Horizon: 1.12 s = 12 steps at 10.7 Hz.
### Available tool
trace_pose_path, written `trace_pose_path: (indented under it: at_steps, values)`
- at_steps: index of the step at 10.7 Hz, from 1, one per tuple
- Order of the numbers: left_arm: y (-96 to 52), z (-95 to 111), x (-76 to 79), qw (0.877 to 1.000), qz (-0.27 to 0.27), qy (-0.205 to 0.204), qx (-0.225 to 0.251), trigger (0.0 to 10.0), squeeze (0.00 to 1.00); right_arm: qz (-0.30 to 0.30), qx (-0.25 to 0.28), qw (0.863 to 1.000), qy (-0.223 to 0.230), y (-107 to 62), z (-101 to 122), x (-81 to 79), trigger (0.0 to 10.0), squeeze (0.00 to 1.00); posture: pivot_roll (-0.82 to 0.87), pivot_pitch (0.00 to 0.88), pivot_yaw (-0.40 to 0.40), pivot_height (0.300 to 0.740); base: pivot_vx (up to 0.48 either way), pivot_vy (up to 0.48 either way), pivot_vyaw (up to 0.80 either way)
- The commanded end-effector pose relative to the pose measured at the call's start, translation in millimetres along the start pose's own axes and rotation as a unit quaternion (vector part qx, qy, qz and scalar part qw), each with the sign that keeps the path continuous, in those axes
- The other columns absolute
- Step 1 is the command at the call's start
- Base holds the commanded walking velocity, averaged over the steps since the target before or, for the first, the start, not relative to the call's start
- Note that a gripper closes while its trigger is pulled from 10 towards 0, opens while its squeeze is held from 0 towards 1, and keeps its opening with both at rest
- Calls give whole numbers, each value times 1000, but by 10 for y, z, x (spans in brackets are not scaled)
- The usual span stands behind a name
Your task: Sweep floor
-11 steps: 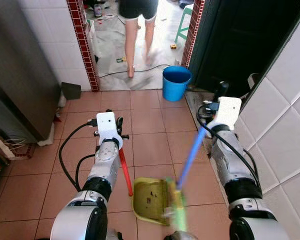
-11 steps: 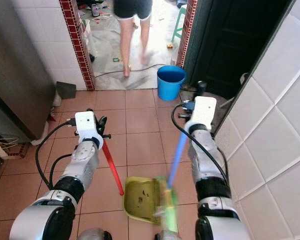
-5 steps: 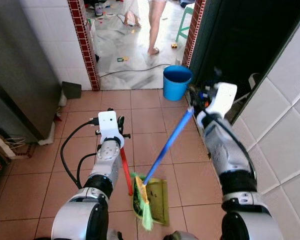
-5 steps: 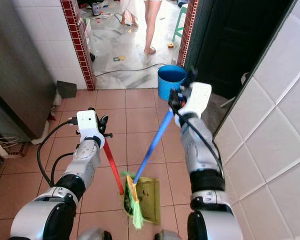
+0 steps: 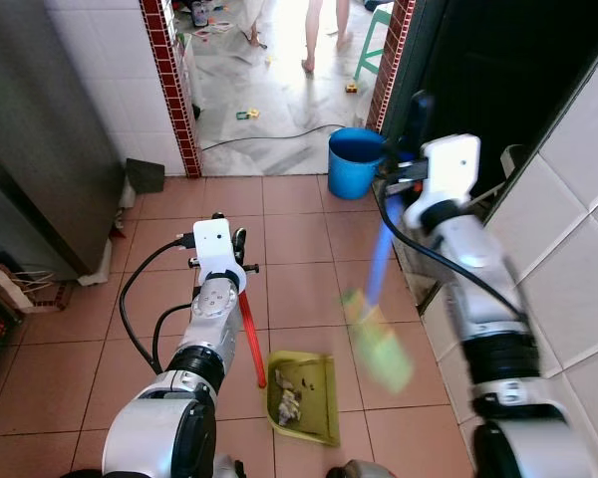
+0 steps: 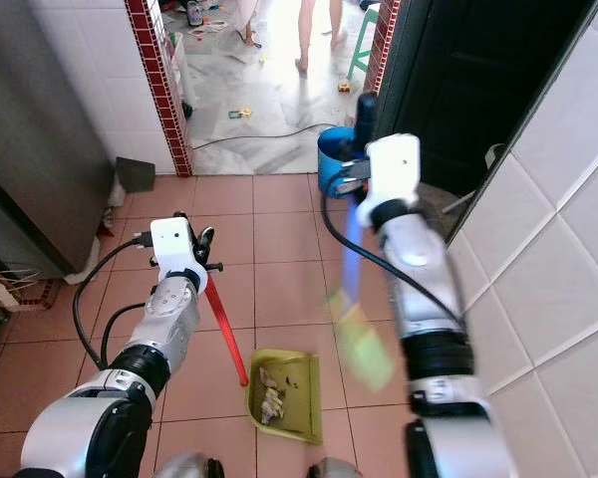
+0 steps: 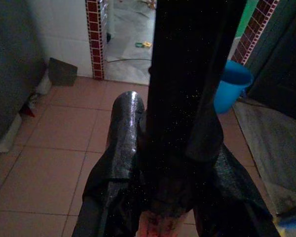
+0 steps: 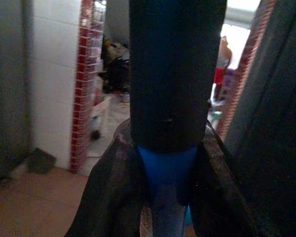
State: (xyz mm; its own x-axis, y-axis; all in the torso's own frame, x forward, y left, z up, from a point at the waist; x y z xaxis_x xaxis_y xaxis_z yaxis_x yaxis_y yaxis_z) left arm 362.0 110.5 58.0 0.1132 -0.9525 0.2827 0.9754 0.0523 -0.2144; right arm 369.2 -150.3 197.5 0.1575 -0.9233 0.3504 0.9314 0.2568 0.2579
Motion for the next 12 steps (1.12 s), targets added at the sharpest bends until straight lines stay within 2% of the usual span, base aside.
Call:
trace_pose_path:
  at_steps: [1, 3, 4, 5, 8, 10, 12]
  values:
    - [-43, -181, -10, 999, 7, -21, -44, 10000, 0, -11, 21, 1000, -13, -25, 72, 51, 10000, 0, -90, 24, -24, 740, 0, 0, 0]
    - [-37, -163, -9, 999, 4, -22, -39, 10000, 0, -32, -11, 999, -28, -118, -93, 107, 10000, 0, -96, 20, -20, 740, 0, 0, 0]
    - [-28, -116, -5, 999, -4, -26, -27, 10000, 0, -49, -33, 998, 3, -189, -198, 97, 10000, 0, -95, 18, -16, 740, 0, 0, 0]
    - [-20, -53, -23, 999, -4, -33, -10, 10000, 0, -58, -52, 997, 9, -275, -304, 34, 10000, 0, -93, 15, -12, 740, 0, 0, 0]
    - [-23, 86, -133, 999, -15, -16, 24, 10000, 0, -88, -98, 991, 8, -471, -521, -105, 10000, 0, -71, 10, -2, 740, 0, 0, 0]
    - [-59, 160, -174, 998, -41, -16, 48, 10000, 0, -95, -107, 990, 5, -528, -566, -192, 10000, 0, -59, 0, 4, 740, 0, 0, 0]
    - [-104, 330, -160, 994, -62, -26, 87, 10000, 0, -119, -91, 989, -7, -489, -503, -122, 10000, 0, -61, 0, 14, 740, 0, 0, 0]
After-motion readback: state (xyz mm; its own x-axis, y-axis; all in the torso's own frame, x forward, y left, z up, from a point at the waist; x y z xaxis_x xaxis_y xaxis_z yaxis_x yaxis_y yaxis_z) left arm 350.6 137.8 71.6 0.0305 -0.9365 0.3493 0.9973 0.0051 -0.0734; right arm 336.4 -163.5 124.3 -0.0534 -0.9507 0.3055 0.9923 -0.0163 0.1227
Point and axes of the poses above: a point about 5 cm out from each wrist's last joint towards the gripper, its own y axis pointing out of the wrist towards the gripper, its own z axis along the axis of the wrist's last joint, x = y × z, the point moved 2 cm from there along y, pointing out of the wrist towards the gripper, and after that the axes turned 10 degrees about -y, right-handed, at the moved point
